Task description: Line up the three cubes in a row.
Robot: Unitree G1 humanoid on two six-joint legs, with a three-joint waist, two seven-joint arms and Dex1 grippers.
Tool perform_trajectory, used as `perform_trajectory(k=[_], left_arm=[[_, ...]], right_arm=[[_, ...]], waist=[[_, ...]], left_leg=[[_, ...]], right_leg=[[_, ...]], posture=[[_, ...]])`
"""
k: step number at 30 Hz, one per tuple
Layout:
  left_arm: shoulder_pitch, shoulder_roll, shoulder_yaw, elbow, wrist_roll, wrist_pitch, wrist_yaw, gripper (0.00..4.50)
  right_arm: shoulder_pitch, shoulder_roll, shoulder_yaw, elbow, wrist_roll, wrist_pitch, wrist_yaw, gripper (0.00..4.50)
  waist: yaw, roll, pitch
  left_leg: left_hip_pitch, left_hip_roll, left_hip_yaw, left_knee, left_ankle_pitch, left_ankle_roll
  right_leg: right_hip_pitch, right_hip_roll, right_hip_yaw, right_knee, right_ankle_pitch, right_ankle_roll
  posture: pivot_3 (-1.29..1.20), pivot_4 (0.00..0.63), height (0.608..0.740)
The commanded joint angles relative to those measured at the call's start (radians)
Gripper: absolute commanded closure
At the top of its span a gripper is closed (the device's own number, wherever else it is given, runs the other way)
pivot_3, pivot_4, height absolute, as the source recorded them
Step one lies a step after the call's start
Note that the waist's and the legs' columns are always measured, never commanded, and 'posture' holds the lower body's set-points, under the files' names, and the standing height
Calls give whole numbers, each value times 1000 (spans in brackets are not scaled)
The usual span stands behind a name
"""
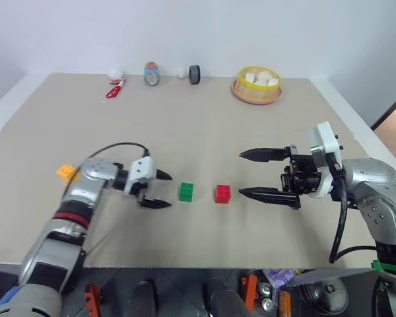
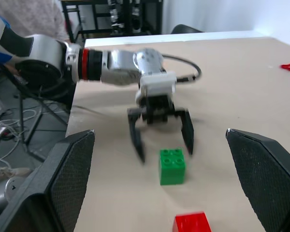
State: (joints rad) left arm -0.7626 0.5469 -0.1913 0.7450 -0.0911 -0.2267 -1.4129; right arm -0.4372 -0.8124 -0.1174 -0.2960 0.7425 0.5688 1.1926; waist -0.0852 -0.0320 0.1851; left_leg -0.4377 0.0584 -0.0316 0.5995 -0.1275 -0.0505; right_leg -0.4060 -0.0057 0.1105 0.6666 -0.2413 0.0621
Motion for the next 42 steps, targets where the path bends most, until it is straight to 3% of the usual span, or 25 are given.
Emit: perform_trajectory(k=[1, 4, 7, 12, 19, 24, 32, 42], left_arm=[[36, 83, 57, -10, 4, 1, 42, 38], [90, 131, 98, -99, -42, 47, 40, 38], [211, 183, 175, -339, -138, 198, 72, 38], [423, 160, 311, -735, -224, 472, 337, 38], [659, -38, 461, -1133, -219, 763, 836, 38], [880, -273, 522, -1416, -195, 874, 1140, 38], [1048, -393, 556, -1469, -96, 849, 1337, 38], [871, -316, 667, -1220, -113, 837, 1362, 38]], right_arm=[[-42, -3, -8, 8, 14, -2, 14, 0], [-61, -1, -2, 20, 11, -5, 22, 0], [-94, 11, 14, 37, 0, -10, 23, 0], [-157, 72, 57, 68, -46, -31, -20, 0], [-209, 118, 102, 119, -69, -48, 8, 0], [-261, 161, 142, 138, -81, -56, 35, 0], [-287, 219, 181, 161, -98, -80, 65, 0], [-293, 243, 182, 178, -115, -99, 75, 0]], waist=[[-5, 0, 0], [-13, 0, 0], [-21, 0, 0], [-8, 0, 0], [10, 0, 0], [10, -1, 0], [9, -1, 0], [9, -2, 0]], left_leg=[[0, 1, 0, -1, 0, 0], [0, 2, 1, -1, 0, 0], [0, 4, 3, -1, 0, 0], [-3, 5, 4, -3, -1, -2], [-5, 4, 5, -3, -4, -6], [-5, 3, 4, -1, -4, -7], [-1, 3, 3, 3, -6, -9], [-2, -4, 3, 2, -7, -11]], right_leg=[[0, 0, 0, 0, 1, -1], [-1, 1, 0, 0, 2, -2], [-3, 1, 1, 0, 2, -2], [-4, 1, 1, 0, -5, -1], [-3, 0, 1, 0, -11, 2], [-2, 0, 1, 0, -10, 4], [-4, 0, 1, -1, -8, 0], [-2, -6, 1, -3, -8, 1]], posture=[[0, 150, 740], [0, 150, 740], [0, 150, 740], [0, 150, 740], [0, 150, 740], [0, 150, 740], [0, 150, 740], [0, 150, 740]])
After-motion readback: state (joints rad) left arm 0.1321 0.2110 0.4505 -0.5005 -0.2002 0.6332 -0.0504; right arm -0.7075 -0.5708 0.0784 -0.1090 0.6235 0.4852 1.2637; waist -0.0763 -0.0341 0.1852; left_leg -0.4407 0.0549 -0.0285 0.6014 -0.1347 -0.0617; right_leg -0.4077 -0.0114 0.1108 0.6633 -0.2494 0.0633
